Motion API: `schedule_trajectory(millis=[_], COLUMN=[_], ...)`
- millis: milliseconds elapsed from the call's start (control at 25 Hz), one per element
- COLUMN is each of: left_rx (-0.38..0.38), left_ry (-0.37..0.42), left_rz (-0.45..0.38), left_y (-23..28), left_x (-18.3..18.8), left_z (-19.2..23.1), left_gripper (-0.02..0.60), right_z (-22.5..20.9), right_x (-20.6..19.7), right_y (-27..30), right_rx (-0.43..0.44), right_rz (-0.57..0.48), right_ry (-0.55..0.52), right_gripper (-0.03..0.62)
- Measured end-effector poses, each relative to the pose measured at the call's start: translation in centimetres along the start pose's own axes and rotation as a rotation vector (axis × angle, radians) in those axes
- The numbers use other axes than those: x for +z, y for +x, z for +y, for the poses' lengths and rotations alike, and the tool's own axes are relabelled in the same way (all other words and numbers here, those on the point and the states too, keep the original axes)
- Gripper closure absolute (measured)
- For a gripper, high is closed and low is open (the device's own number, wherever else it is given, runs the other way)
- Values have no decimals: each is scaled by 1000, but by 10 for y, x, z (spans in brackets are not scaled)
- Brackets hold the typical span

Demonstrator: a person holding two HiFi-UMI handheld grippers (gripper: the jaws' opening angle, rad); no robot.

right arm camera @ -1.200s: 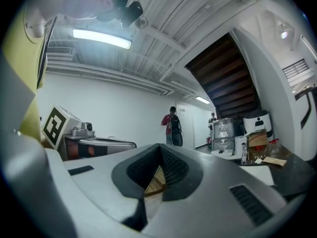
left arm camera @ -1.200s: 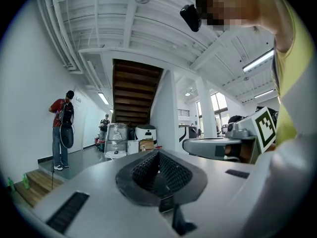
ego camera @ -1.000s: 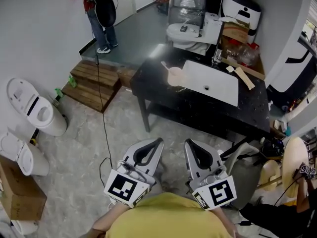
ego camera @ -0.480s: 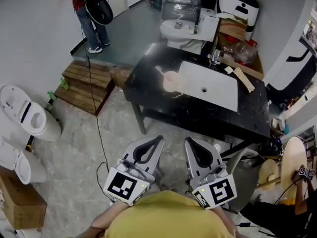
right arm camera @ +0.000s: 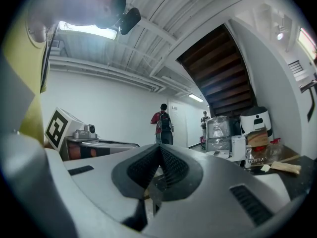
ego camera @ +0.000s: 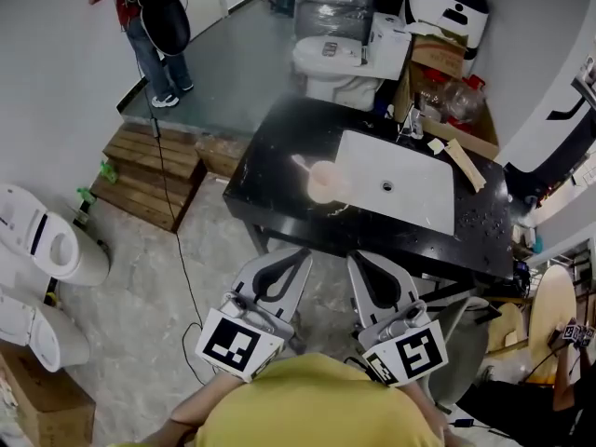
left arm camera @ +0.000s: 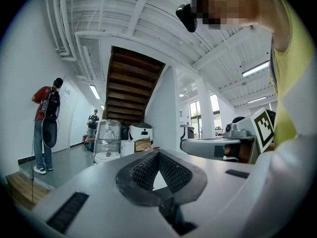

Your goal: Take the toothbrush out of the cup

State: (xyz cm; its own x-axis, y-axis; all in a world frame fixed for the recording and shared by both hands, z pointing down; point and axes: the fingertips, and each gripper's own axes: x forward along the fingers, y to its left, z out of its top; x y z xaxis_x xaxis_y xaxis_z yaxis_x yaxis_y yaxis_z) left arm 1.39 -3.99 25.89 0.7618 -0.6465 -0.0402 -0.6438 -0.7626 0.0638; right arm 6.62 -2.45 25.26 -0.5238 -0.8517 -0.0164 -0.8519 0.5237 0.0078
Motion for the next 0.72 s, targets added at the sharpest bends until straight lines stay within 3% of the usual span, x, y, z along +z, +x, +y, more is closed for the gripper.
schedule_trajectory(millis=[400, 600, 720], left_rx=[-95, -104, -103], left_ry=[-8, -18, -31], left_rz=[5, -3, 3], left_y=[40, 41, 41], left_x=[-7, -12, -15], left_z=[50, 63, 66], left_gripper=[571, 571, 571], right_z=[-27, -25, -27], right_x=[-10, -14, -15], right_y=[56, 69, 71], right_rx=[-74, -102, -98], right_rz=[21, 17, 15], right_ry=[-29, 18, -10], right_gripper=[577, 577, 577])
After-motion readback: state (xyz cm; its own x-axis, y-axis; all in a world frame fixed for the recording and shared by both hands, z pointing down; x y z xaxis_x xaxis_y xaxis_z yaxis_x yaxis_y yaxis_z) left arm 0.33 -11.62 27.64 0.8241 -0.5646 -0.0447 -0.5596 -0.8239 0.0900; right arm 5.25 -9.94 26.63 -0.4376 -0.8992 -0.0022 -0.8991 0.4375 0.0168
